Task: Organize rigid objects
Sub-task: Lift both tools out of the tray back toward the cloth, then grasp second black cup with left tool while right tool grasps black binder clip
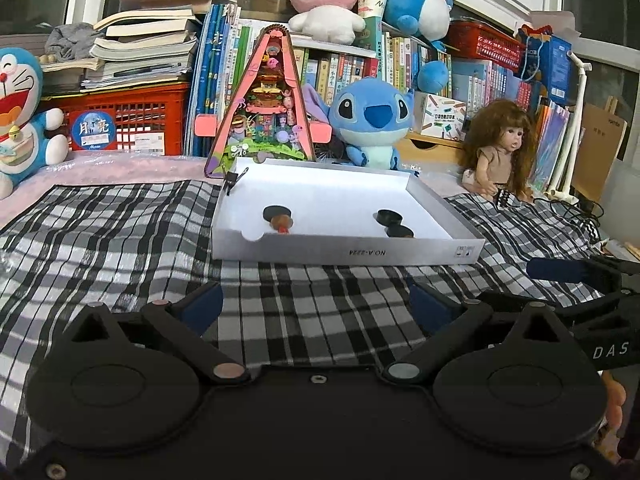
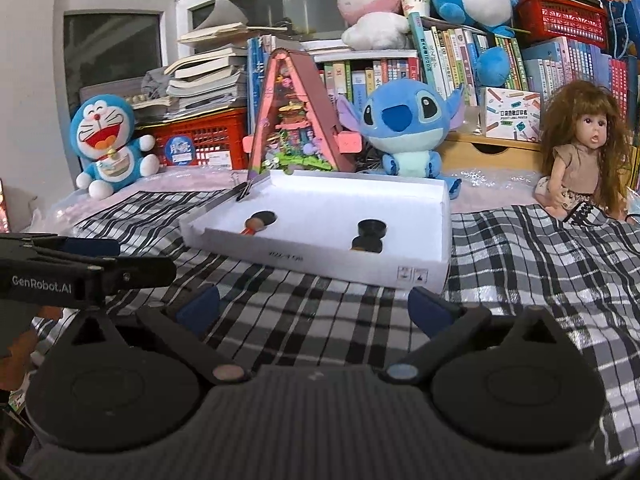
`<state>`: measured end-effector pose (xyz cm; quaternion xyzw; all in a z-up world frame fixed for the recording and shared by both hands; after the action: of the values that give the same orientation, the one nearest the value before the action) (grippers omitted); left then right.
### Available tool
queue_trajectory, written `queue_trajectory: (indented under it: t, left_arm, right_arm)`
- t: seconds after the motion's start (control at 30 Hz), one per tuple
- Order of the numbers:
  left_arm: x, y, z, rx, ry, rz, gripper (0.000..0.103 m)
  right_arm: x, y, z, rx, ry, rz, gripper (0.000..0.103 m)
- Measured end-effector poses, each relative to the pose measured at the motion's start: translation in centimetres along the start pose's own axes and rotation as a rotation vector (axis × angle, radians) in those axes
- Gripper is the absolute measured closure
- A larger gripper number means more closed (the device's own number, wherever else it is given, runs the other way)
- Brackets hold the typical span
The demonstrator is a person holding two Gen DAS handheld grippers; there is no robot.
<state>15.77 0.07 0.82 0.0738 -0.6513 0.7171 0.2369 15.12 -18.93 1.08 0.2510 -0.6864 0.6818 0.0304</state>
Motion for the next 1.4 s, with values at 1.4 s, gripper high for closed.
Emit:
queue_trajectory:
  t: [1.4]
  left_arm:
    - [4.7, 6.2, -3.0, -0.009, -0.105, 0.015, 0.004]
  right_arm:
    - [3.3, 6.0, -2.9, 0.102, 0.003, -0.024, 0.000]
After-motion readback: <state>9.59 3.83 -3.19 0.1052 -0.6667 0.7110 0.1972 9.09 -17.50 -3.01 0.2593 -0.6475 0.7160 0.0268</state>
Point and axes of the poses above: each gripper's, at about its wrist camera, not at the fingertips, and x roughly against the way its jaws point, z to its right, y to its underside, the point moved 7 cm from there along -x, roughly the way its jaws point, and after that the axes turned 4 degrees about z, right-handed, at the moved point
